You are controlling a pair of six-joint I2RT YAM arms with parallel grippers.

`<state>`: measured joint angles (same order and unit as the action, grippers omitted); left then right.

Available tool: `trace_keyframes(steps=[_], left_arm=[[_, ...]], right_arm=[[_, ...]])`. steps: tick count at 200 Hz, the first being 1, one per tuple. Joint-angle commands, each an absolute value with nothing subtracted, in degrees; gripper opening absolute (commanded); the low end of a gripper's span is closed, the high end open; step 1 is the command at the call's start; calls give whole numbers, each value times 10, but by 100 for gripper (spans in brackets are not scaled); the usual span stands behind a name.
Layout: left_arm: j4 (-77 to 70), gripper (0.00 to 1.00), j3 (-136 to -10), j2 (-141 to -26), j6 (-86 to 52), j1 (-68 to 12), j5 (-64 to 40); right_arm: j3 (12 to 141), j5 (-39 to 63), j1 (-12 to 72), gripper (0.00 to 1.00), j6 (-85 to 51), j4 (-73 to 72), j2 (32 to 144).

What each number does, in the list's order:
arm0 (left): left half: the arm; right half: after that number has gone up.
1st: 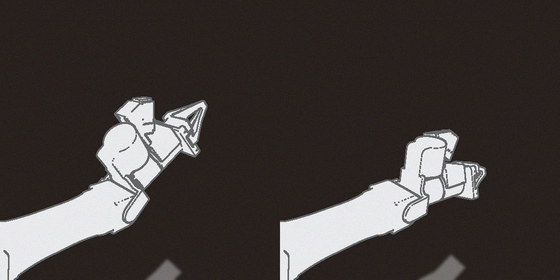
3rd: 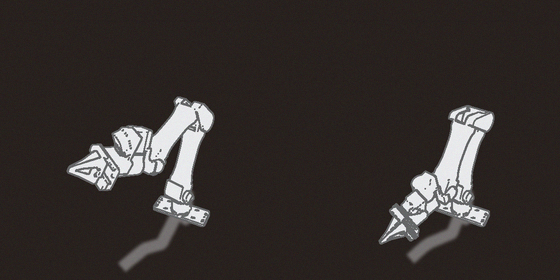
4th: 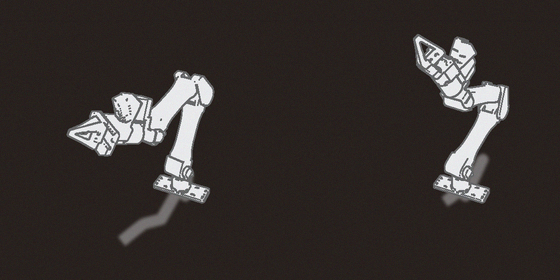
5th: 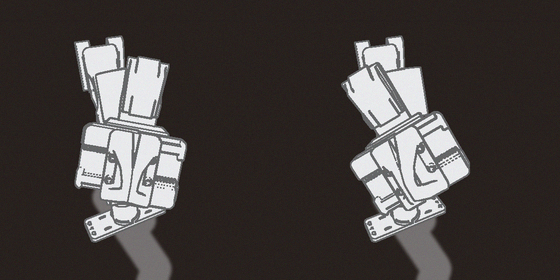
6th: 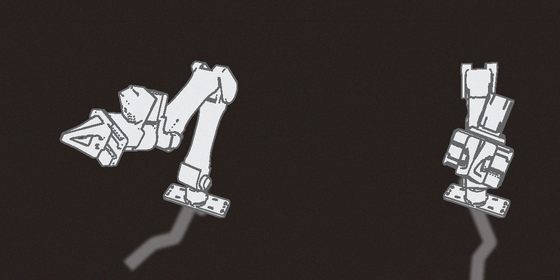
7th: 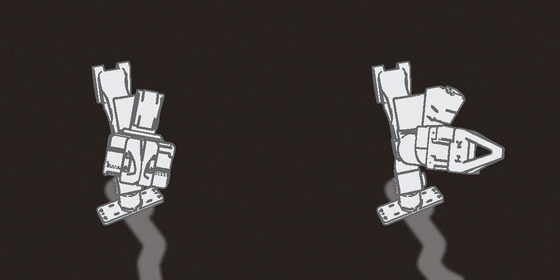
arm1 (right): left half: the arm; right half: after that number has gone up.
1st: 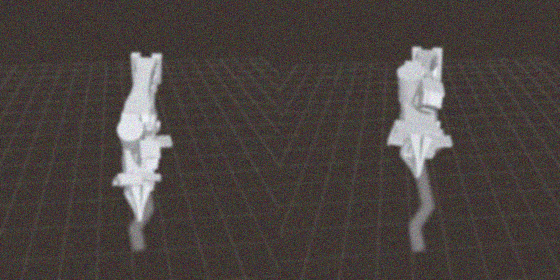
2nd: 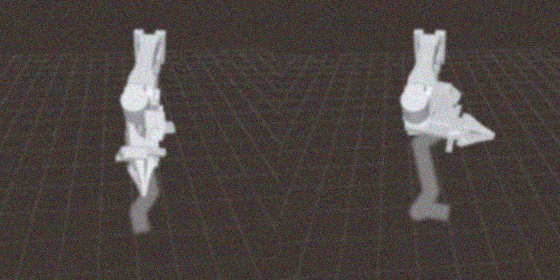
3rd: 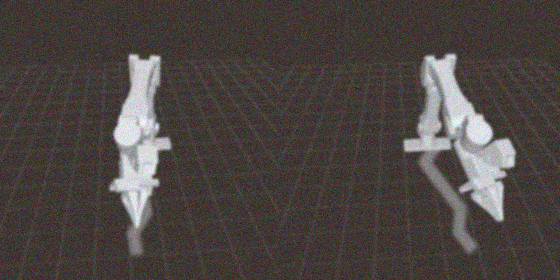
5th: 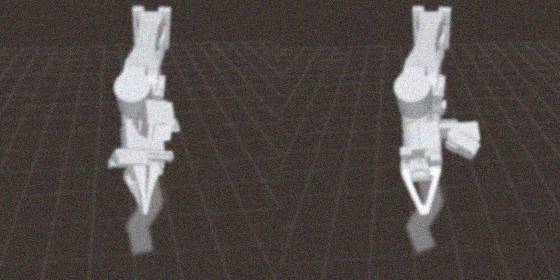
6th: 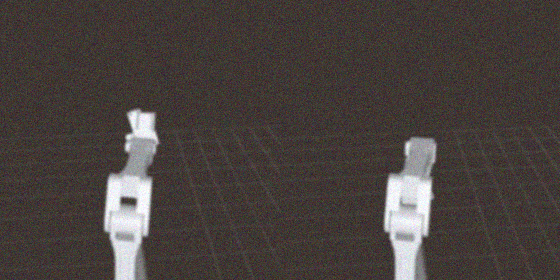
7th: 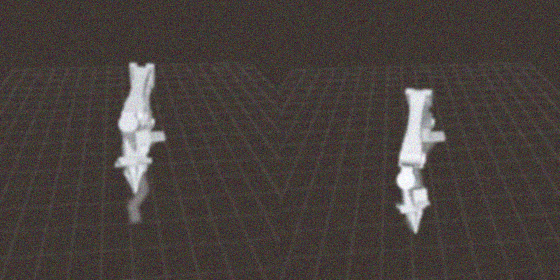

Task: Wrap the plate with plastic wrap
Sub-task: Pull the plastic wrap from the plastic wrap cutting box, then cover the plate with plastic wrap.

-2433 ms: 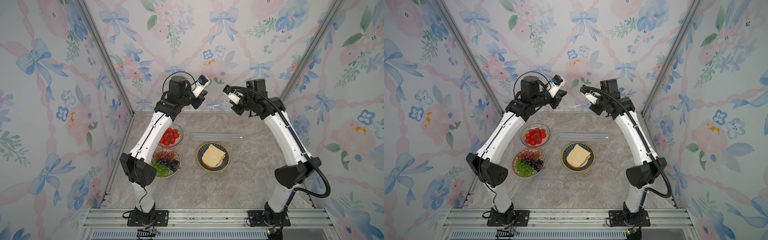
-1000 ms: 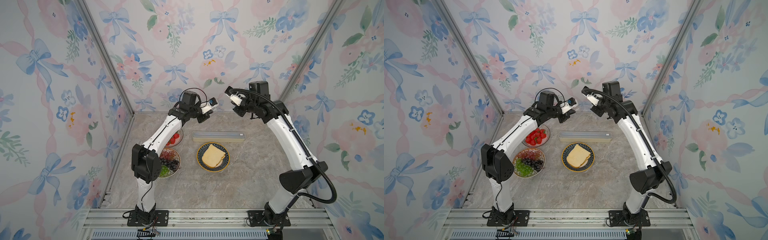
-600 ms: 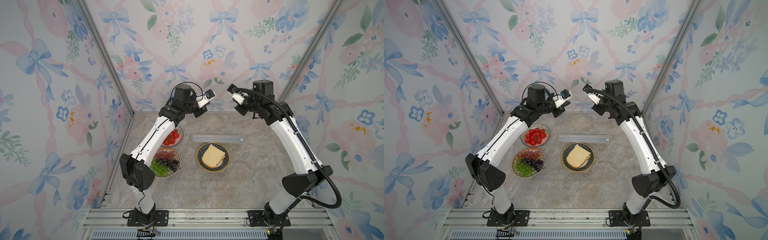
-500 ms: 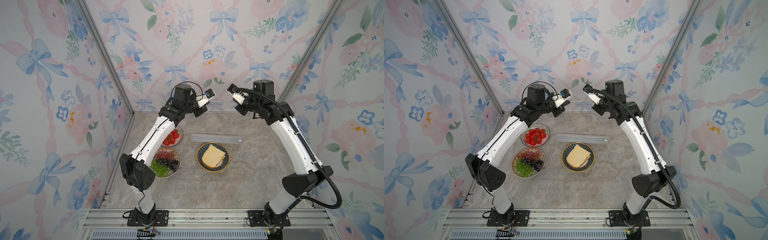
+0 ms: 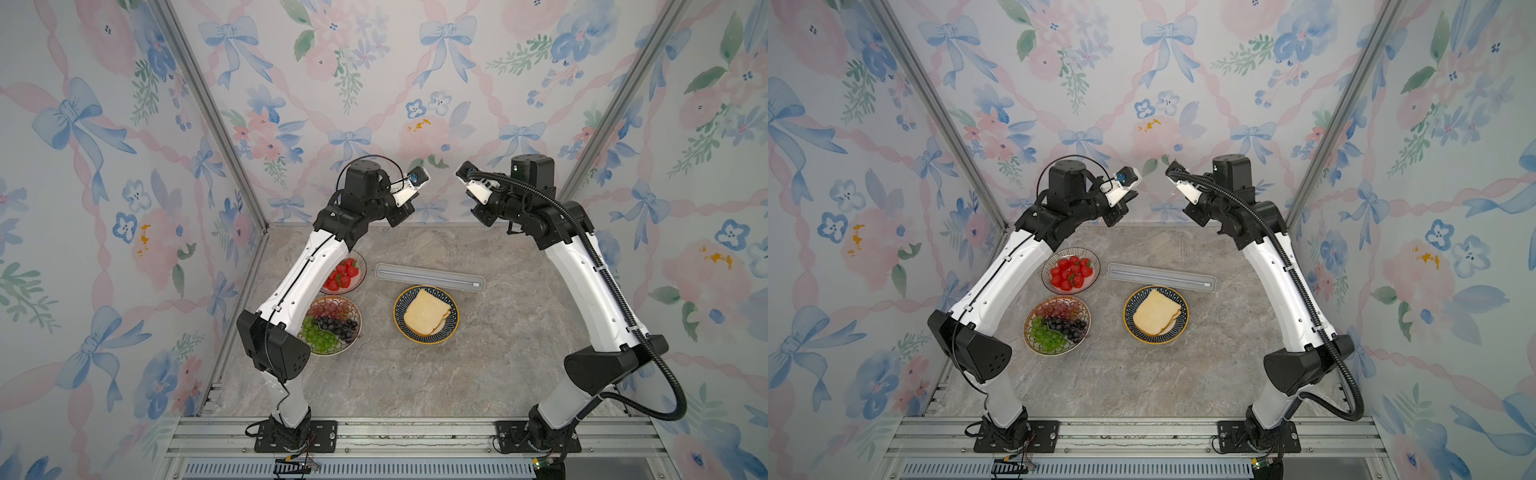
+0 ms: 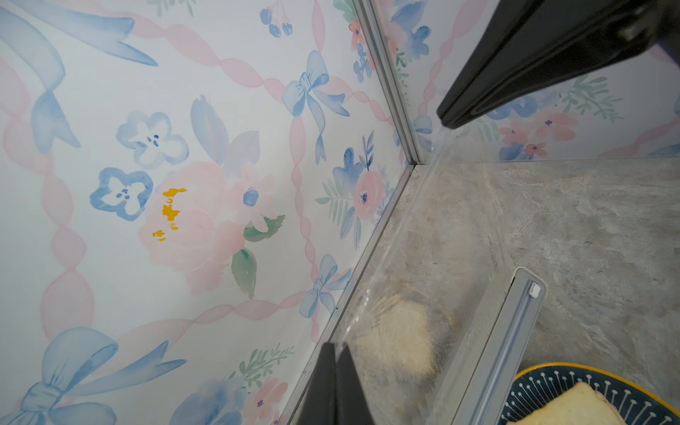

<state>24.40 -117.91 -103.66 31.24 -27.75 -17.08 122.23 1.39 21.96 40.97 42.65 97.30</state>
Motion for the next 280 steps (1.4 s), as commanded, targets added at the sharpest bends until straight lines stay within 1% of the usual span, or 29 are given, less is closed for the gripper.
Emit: trace_keyframes(steps=[1, 78, 133, 161, 179, 212, 234, 258, 280], left_arm=[[230, 0, -1205, -1028, 303, -281, -157], [230, 0, -1216, -1025, 303, -288, -140], [230, 0, -1222, -1075, 302, -284, -133], [230, 0, -1244, -1113, 275, -278, -146], [230, 0, -1241, -1113, 274, -277, -150], [230, 0, -1167, -1046, 283, -278, -140], [230, 0, -1093, -989, 285, -280, -138], [230, 0, -1008, -932, 281, -291, -115], [230, 0, -939, -879, 269, -306, -100]], right_arm=[[1251, -10, 223, 0, 403, 409, 957], [1249, -14, 225, 0, 403, 405, 960], [1206, -12, 217, 0, 394, 379, 978], [1205, -12, 216, 0, 391, 381, 997], [1198, -8, 218, 0, 387, 382, 994], [1140, 1, 226, 0, 376, 374, 951], [1072, -8, 241, 0, 367, 364, 895], [996, -35, 273, 0, 348, 359, 842], [933, -78, 319, 0, 326, 369, 791]])
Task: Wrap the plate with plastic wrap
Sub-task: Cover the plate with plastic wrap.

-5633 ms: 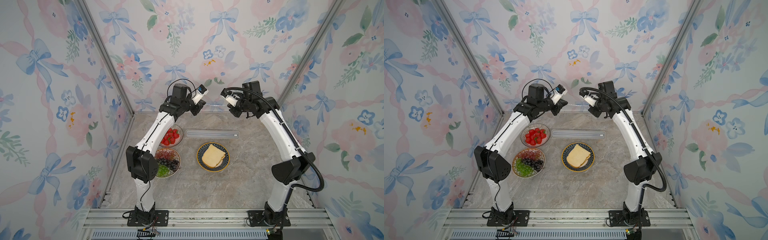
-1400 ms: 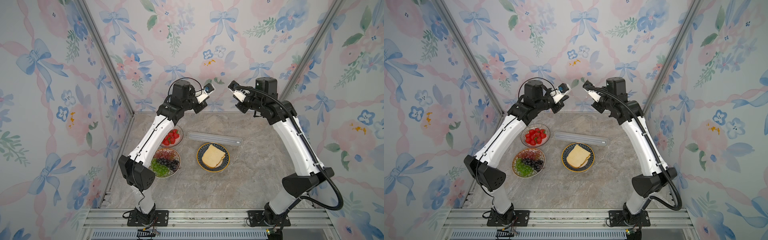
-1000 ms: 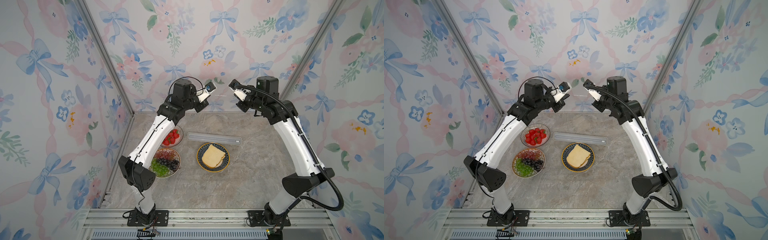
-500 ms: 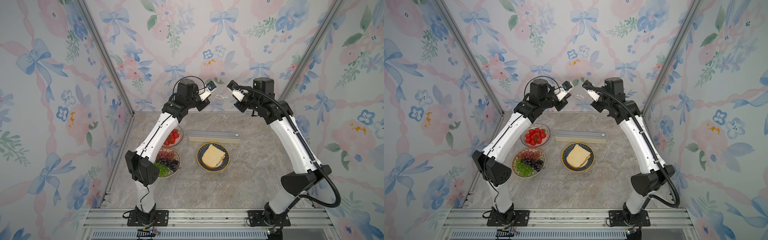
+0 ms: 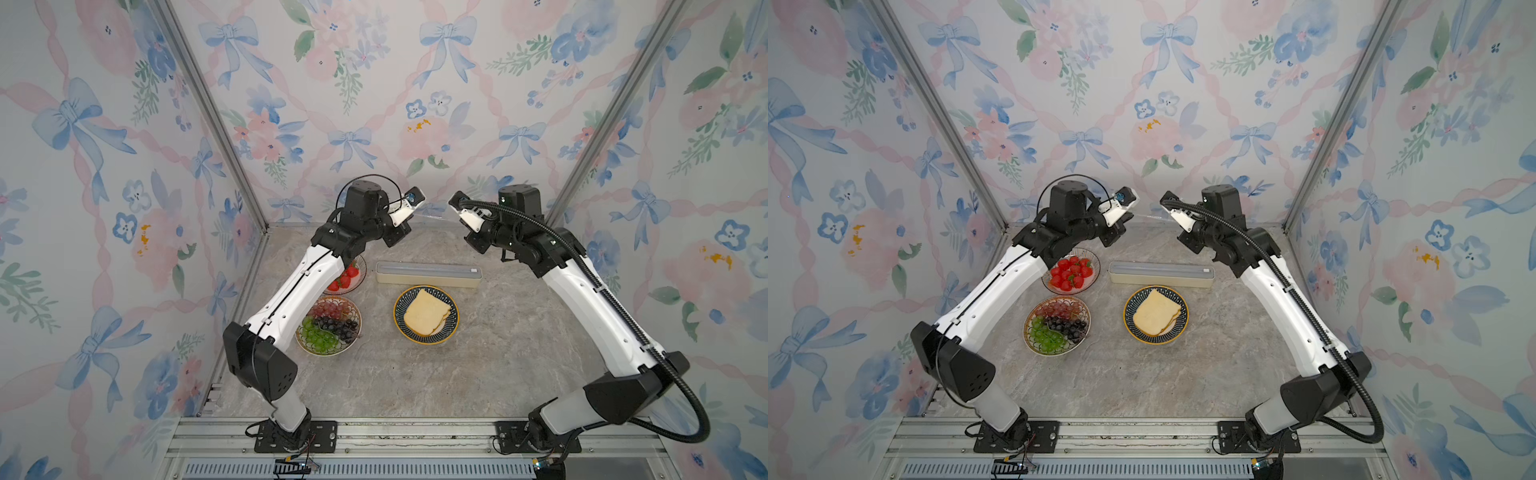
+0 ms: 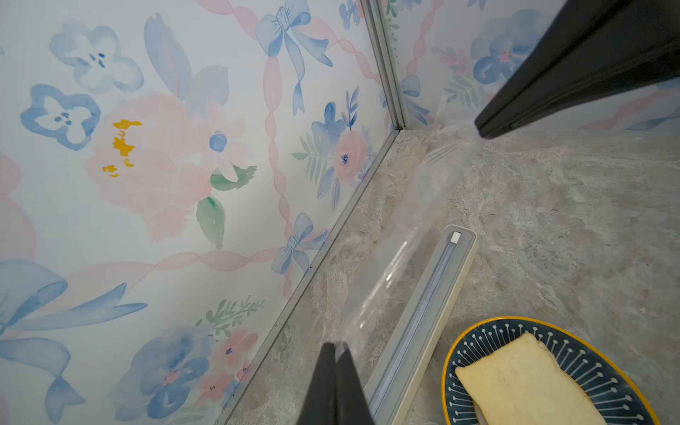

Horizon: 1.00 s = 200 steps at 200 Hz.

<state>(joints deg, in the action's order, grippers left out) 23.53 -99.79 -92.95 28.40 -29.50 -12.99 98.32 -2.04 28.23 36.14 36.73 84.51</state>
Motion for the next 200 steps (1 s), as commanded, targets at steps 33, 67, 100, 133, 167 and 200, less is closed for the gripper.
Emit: trace_keyframes(steps=[33, 67, 100, 133, 167, 200], left_arm=[[219, 0, -819, -805, 228, -348, -100], [200, 0, -672, -740, 162, -386, -85], [199, 0, -570, -658, 100, -403, -78], [200, 0, -488, -613, 30, -431, -76], [187, 0, -422, -602, -25, -451, -95], [149, 0, -382, -636, -59, -467, -123]], right_arm=[[843, -135, 392, 0, 258, 406, 719], [744, -178, 459, 0, 143, 432, 653], [651, -174, 521, 0, 30, 430, 604], [576, -173, 575, 0, -71, 410, 593], [495, -165, 598, 0, -158, 375, 593], [426, -143, 605, 0, -214, 309, 604]])
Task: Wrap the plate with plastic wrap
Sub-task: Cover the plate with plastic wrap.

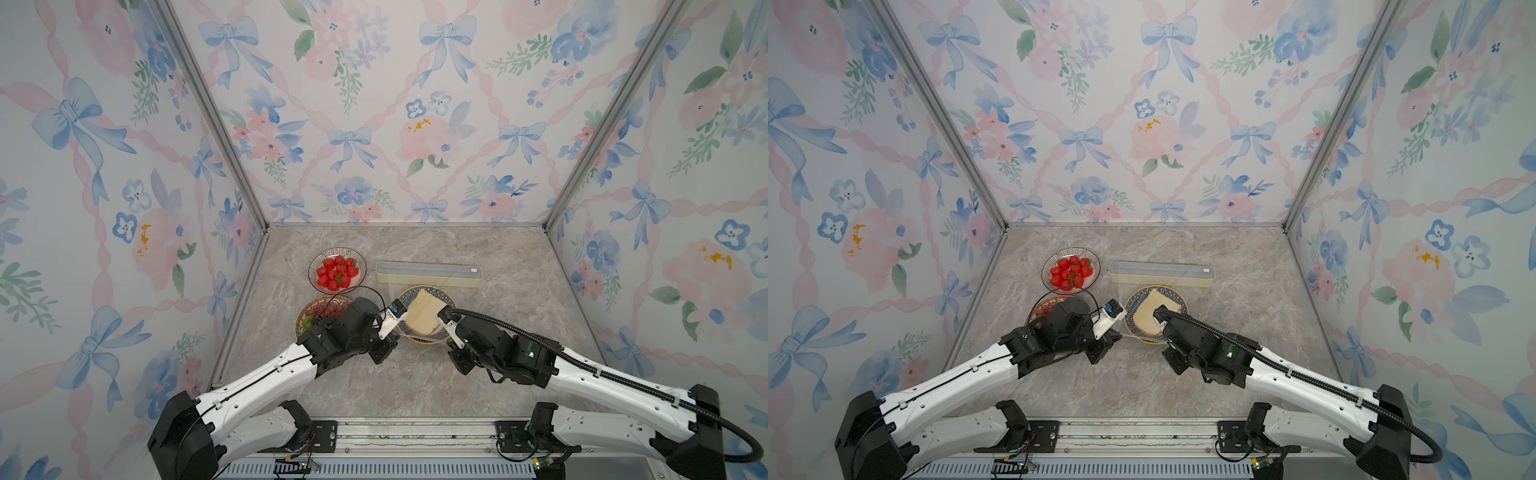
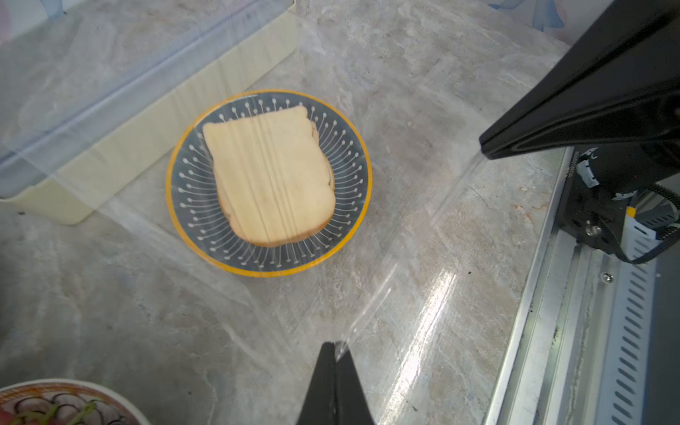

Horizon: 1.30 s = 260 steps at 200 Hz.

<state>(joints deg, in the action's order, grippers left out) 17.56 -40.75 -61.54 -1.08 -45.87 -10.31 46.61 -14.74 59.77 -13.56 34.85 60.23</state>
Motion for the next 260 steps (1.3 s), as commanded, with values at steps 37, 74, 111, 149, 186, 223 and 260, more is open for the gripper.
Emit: trace_keyframes(steps=[37, 74, 111, 149, 186, 223, 260], left_arm=[[107, 0, -335, -676, -93, -473, -125], [63, 0, -321, -744, -107, -473, -109], [31, 0, -345, -810, -121, -468, -86], [0, 0, -361, -860, -136, -452, -46], [-35, 0, -370, -893, -150, -435, -34], [-56, 0, -381, -911, -155, -422, -24], [-72, 5, -385, -911, -166, -410, -15]], right_arm=[[365, -134, 606, 0, -249, 258, 621], [331, -127, 603, 0, -266, 195, 667], [311, -127, 573, 0, -281, 149, 702], [299, -138, 539, 0, -287, 106, 727], [290, -149, 510, 0, -291, 65, 744], [282, -151, 496, 0, -292, 24, 759], [263, -155, 472, 0, -308, 0, 750]])
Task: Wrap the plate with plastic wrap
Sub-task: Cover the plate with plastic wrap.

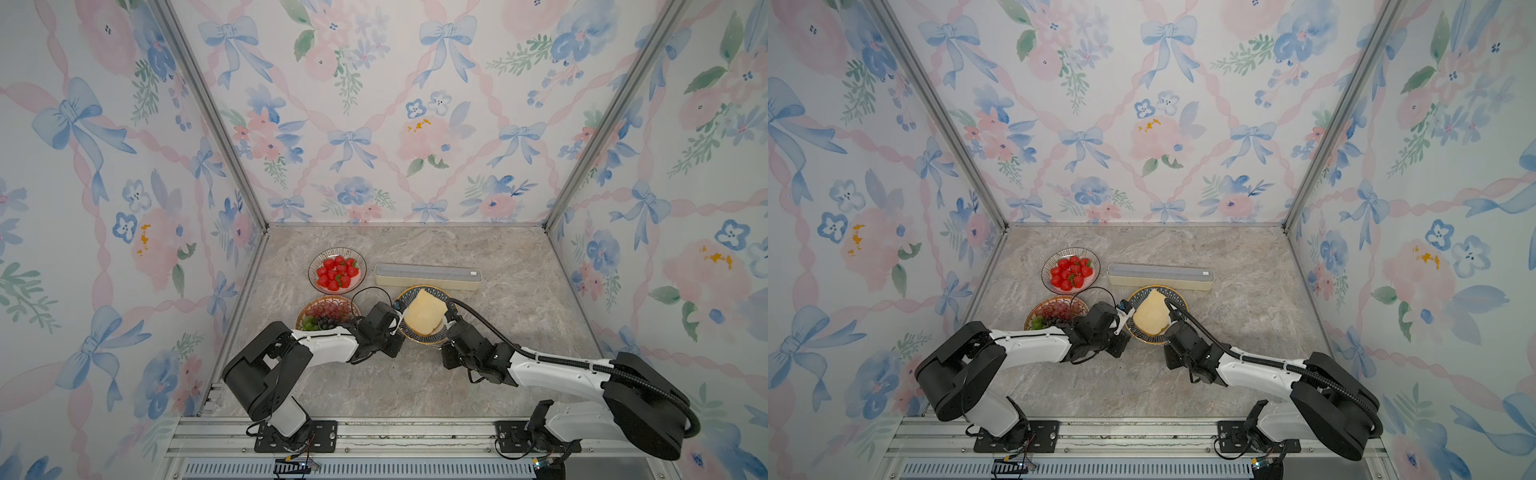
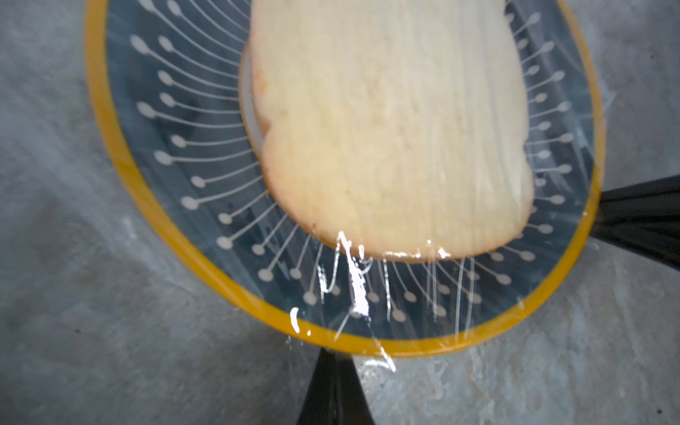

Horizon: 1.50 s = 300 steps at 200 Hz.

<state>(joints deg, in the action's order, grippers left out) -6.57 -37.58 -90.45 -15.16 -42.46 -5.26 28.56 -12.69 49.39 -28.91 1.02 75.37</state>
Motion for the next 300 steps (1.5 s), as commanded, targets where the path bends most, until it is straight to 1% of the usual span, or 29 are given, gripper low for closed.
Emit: trace_keyframes(steps=[1, 9, 24, 35, 49, 62, 76, 90, 101, 108, 121, 126, 143, 165, 176, 199, 213, 239, 267, 300], left_arm=[[-72, 5, -386, -911, -166, -410, -15], [-73, 10, -387, -911, -169, -409, -12], [-73, 17, -385, -906, -176, -405, -3], [-71, 25, -377, -895, -184, -401, 4], [-70, 36, -363, -872, -197, -395, 21], [-61, 41, -351, -848, -204, -389, 24], [-42, 48, -344, -825, -216, -383, 37], [-18, 55, -338, -802, -233, -371, 38], [1, 60, -337, -781, -248, -359, 23], [7, 64, -333, -767, -258, -351, -1], [6, 71, -328, -747, -291, -338, -78], [4, 73, -329, -745, -308, -336, -107], [-23, 75, -335, -760, -349, -337, -215], [-145, 77, -307, -788, -437, -338, -294], [-200, 78, -292, -807, -480, -337, -295], [-224, 81, -272, -826, -513, -335, -229], [-263, 84, -259, -839, -535, -334, -222], [-316, 87, -259, -869, -552, -333, -254], [-335, 87, -268, -893, -553, -329, -259], [-356, 86, -291, -929, -550, -324, -267]], right_arm=[[263, -155, 471, 0, -309, -1, 749], [259, -151, 467, 1, -310, -1, 742], [262, -141, 460, 13, -302, 22, 726], [269, -134, 457, 26, -295, 55, 707], [278, -122, 446, 34, -289, 109, 672], [288, -111, 432, 45, -286, 159, 630], [297, -86, 407, 60, -285, 213, 587], [305, -28, 375, 68, -292, 247, 559], [304, 46, 347, 82, -318, 246, 539], [297, 92, 332, 89, -345, 230, 533], [277, 166, 317, 100, -419, 172, 532], [268, 182, 317, 97, -451, 142, 535], [227, 225, 324, 97, -556, 12, 560], [195, 207, 353, 97, -646, -126, 609], [191, 194, 368, 97, -678, -174, 640], [176, 161, 390, 97, -741, -271, 708], [173, 148, 392, 97, -763, -314, 745], [185, 125, 387, 97, -764, -324, 790], [187, 102, 355, 97, -746, -302, 794], [211, 130, 311, 97, -705, -271, 790]])
